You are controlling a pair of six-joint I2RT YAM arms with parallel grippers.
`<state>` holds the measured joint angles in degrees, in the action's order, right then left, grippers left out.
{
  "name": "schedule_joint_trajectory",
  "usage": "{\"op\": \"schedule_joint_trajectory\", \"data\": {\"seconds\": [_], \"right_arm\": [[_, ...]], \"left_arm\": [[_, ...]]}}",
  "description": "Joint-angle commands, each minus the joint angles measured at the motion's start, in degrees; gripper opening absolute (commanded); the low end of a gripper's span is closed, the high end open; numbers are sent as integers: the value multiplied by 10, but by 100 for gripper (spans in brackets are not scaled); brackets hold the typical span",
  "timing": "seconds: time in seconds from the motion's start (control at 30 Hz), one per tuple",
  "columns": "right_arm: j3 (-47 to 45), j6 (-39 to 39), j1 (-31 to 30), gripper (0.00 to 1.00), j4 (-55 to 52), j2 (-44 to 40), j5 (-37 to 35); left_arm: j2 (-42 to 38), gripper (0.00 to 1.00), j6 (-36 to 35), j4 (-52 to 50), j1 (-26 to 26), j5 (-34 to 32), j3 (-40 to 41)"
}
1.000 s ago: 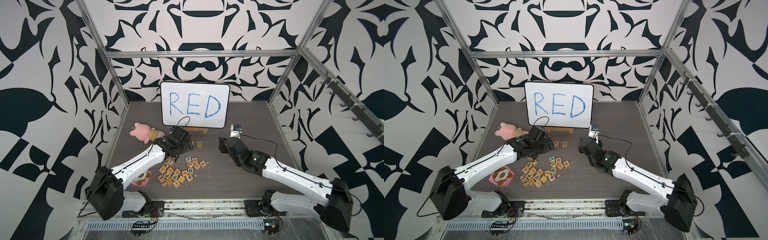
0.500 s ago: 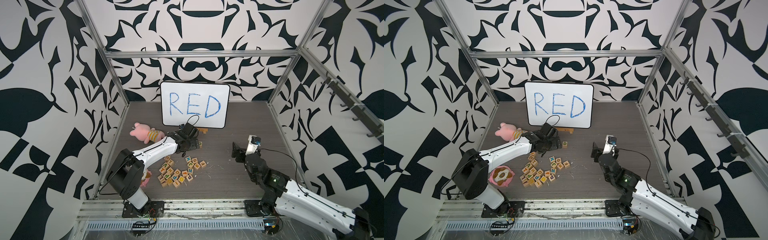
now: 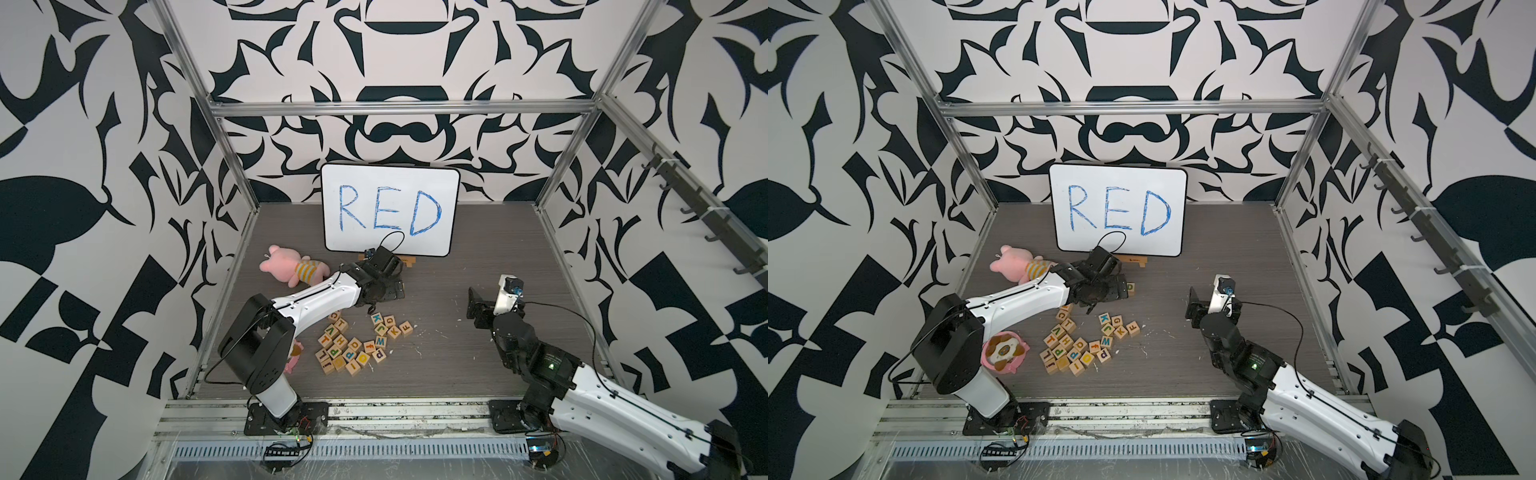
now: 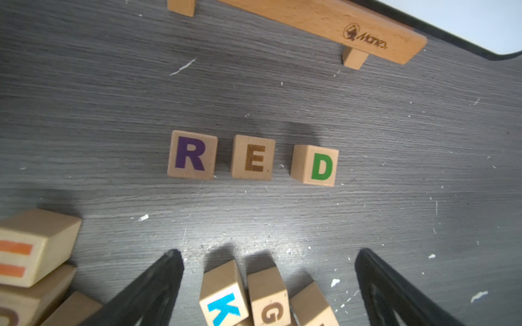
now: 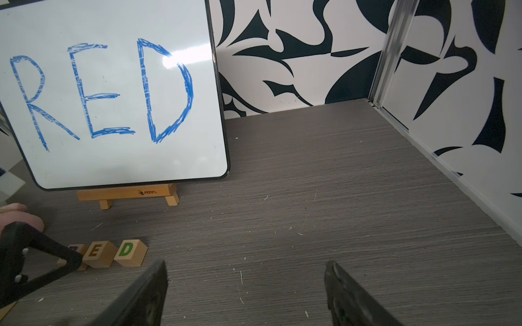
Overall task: Assemble the uppercase word "red" with letter blocks
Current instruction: Reset both arms
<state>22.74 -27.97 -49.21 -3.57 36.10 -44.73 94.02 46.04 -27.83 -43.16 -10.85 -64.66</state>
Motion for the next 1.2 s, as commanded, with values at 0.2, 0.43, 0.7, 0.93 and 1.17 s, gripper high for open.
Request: {"op": "schedule_joint_trajectory", "data": {"seconds": [0.2, 0.43, 0.7, 0.93, 1.17], "right_arm": [[10, 42, 0, 99, 23, -12, -14], [13, 101, -1, 99, 67, -4, -1], [20, 180, 0, 100, 100, 16, -25], [-37, 247, 0, 100, 208, -3, -11], [-77, 370, 0, 100, 278, -29, -1]], "left_arm": [[-91, 100, -20, 101, -23, 25, 33], [-215, 99, -81, 239, -27, -45, 127], [-365, 100, -215, 388, -27, -130, 223], [-414, 99, -350, 434, -24, -190, 262], [-411, 99, -372, 396, 18, -329, 258]]}}
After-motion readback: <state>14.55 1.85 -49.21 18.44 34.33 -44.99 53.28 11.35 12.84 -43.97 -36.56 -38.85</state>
